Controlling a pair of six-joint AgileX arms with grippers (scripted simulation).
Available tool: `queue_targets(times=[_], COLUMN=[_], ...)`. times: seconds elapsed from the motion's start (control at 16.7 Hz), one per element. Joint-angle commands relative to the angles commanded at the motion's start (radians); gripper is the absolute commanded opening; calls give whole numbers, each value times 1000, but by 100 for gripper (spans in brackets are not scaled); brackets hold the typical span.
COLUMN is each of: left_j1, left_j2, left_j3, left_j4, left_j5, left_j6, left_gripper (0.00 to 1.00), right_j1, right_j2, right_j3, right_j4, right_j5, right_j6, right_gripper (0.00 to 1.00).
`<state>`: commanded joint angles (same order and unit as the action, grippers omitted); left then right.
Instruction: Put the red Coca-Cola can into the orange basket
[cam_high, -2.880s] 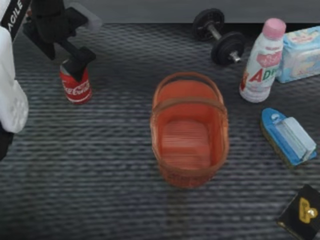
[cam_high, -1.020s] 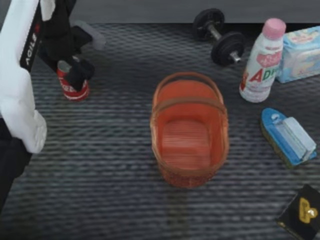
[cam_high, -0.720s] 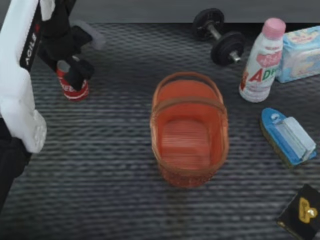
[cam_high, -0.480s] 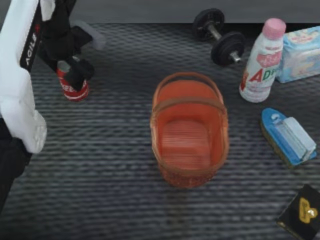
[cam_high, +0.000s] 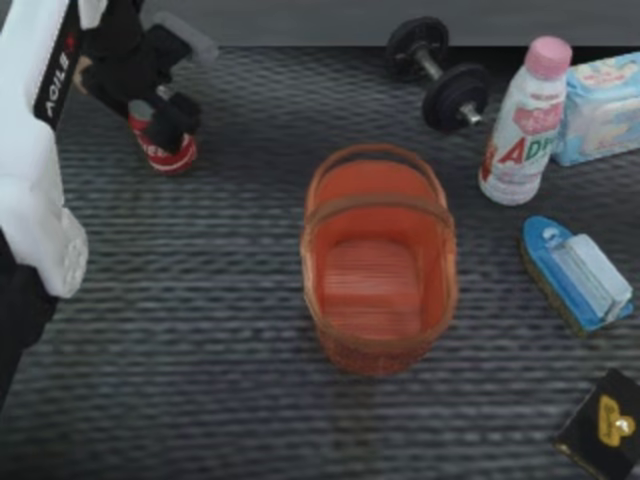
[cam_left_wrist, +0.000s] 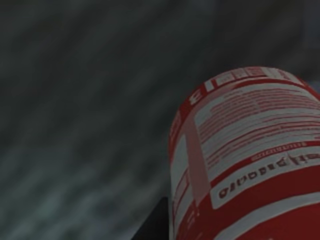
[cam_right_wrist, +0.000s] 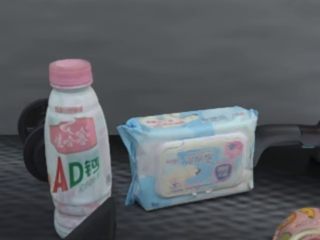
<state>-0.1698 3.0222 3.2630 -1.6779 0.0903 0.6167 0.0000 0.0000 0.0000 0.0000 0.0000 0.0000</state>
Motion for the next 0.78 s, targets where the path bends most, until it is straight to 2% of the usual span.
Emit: queue_targets(times=[0.3, 0.78], left_j1=[10, 2], left_j2=[-149, -459], left_j3=[-224, -834], left_j4=[406, 1335], left_j5=[179, 567], left_j6=[-101, -324], left_gripper=[0, 0], right_j1=[0, 0], right_j2=[0, 0], right_j3=[0, 0], right_j4=[0, 0], right_j5=[0, 0], right_j6=[0, 0], right_gripper=[100, 100])
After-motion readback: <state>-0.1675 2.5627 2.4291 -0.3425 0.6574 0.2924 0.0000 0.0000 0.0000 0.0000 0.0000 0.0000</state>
